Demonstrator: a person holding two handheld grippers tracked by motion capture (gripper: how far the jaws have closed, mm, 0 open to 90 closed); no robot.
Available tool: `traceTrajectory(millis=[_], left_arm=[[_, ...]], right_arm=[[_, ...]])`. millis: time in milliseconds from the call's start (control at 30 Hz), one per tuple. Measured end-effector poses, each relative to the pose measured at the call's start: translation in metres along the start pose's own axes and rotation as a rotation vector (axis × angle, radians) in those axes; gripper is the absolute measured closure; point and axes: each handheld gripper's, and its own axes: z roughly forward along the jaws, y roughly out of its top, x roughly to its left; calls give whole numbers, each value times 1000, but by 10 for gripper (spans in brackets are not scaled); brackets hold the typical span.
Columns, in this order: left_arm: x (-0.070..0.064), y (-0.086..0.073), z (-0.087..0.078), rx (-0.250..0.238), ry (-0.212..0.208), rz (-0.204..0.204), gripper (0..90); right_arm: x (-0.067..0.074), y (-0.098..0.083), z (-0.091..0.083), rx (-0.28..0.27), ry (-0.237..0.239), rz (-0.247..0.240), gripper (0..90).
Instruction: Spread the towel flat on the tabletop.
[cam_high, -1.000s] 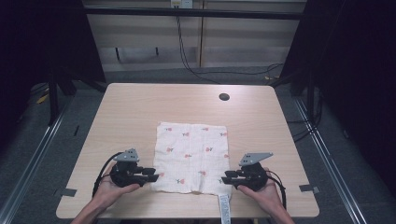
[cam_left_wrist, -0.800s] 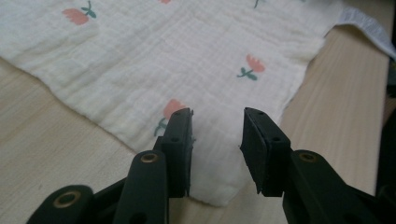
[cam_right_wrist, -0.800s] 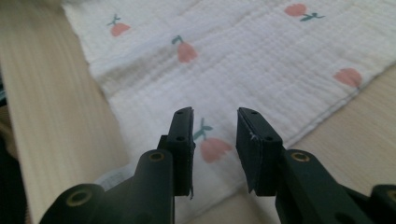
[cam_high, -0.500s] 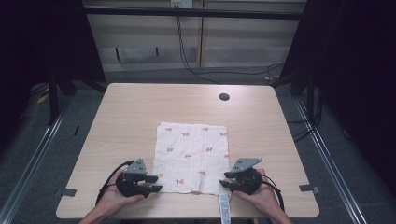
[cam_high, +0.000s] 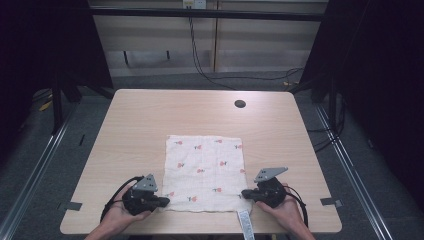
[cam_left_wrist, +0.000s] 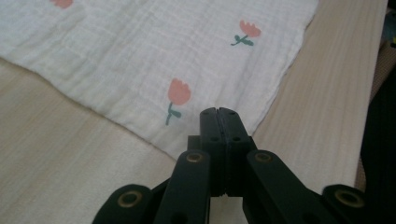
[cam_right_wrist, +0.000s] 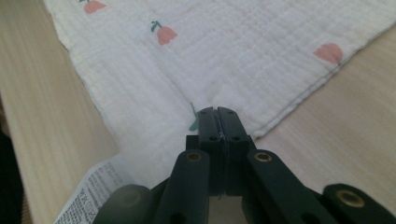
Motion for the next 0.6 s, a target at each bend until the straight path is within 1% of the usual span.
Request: traceTrajectory(millis=[33, 67, 100, 133, 167, 200, 267, 300, 333, 367, 400, 433, 467, 500, 533, 567, 600], left_arm=[[0, 0, 0, 0, 0, 0, 899], [0, 0, -1, 7, -18, -4, 899], [-1, 0, -1, -3, -40, -20, 899], [-3, -1, -1, -9, -49, -23, 899], [-4, -1, -2, 10, -48, -11, 899], [-5, -2, -2, 11, -58, -5, 899], [-9, -3, -2, 5, -80, -15, 899], [-11, -4, -1, 17, -78, -6, 900], [-11, -4, -1, 17, -78, -6, 899], [-13, -4, -1, 22, -87, -8, 900], [-13, -4, -1, 22, -87, -8, 900], [-14, -5, -1, 13, -103, -7, 900], [-14, -5, -1, 13, -103, -7, 900], [-15, -6, -2, 24, -106, -9, 900], [-18, -10, -4, 30, -125, -14, 900], [-18, -10, -4, 30, -125, -14, 899], [-19, -13, -6, 26, -122, -13, 899]], right_arm=[[0, 0, 0, 0, 0, 0, 900], [2, -1, -1, 7, 0, -1, 900], [5, -2, -3, 17, 6, -3, 900], [7, -3, -4, 21, 6, -2, 900], [8, -5, -5, 18, 14, 0, 900], [8, -7, -6, 12, 25, 7, 900], [10, -11, -8, 14, 28, 25, 900], [12, -12, -9, 17, 41, 36, 900], [12, -12, -9, 17, 41, 36, 900], [14, -13, -10, 22, 35, 24, 900], [14, -13, -10, 22, 35, 24, 900], [15, -13, -11, 23, 42, 24, 900], [15, -13, -11, 23, 42, 24, 900], [17, -14, -12, 30, 44, 32, 900], [20, -17, -14, 33, 52, 32, 900], [20, -17, -14, 33, 52, 32, 900], [22, -18, -14, 29, 50, 22, 900]])
